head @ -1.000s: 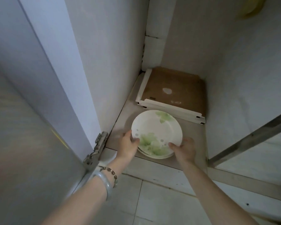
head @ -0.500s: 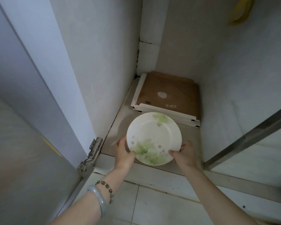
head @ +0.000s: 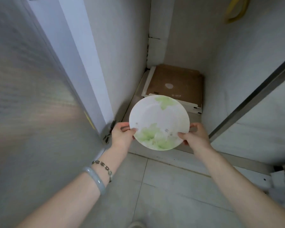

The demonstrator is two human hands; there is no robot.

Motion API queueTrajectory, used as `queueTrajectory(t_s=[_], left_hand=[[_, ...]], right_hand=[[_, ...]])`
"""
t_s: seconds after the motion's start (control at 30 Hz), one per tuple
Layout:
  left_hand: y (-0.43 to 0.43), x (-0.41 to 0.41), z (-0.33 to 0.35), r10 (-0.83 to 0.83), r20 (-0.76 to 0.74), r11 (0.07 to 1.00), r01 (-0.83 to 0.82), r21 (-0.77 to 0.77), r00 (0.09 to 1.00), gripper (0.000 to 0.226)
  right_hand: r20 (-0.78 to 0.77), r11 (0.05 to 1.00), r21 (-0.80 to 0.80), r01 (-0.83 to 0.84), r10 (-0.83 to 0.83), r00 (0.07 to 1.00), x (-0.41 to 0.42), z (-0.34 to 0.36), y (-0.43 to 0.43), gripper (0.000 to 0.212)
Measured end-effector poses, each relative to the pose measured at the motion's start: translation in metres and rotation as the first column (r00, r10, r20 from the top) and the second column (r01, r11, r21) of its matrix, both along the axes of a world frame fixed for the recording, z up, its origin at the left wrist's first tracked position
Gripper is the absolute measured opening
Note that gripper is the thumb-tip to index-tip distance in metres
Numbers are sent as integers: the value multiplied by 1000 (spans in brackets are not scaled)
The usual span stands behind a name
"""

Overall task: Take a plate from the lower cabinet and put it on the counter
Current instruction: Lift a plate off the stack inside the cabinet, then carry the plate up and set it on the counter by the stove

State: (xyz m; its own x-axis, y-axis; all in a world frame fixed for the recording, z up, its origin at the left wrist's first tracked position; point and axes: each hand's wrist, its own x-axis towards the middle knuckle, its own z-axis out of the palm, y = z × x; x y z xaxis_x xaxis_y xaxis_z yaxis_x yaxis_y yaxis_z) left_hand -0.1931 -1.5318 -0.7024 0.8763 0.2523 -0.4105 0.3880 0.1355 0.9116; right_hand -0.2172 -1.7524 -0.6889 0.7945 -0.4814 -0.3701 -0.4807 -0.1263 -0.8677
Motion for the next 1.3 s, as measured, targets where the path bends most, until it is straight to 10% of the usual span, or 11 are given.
queueTrajectory(t_s=[0.67, 1.3], left_hand=[[59, -167, 390, -332, -239, 943, 326, -69, 912, 28], [93, -341, 736, -447, 33, 893, 448, -27, 894, 26]], right_hand=[[-291, 967, 256, 18, 60, 955, -193, 383, 27, 36], [62, 935, 321, -152, 139, 988, -366, 724, 50, 35]])
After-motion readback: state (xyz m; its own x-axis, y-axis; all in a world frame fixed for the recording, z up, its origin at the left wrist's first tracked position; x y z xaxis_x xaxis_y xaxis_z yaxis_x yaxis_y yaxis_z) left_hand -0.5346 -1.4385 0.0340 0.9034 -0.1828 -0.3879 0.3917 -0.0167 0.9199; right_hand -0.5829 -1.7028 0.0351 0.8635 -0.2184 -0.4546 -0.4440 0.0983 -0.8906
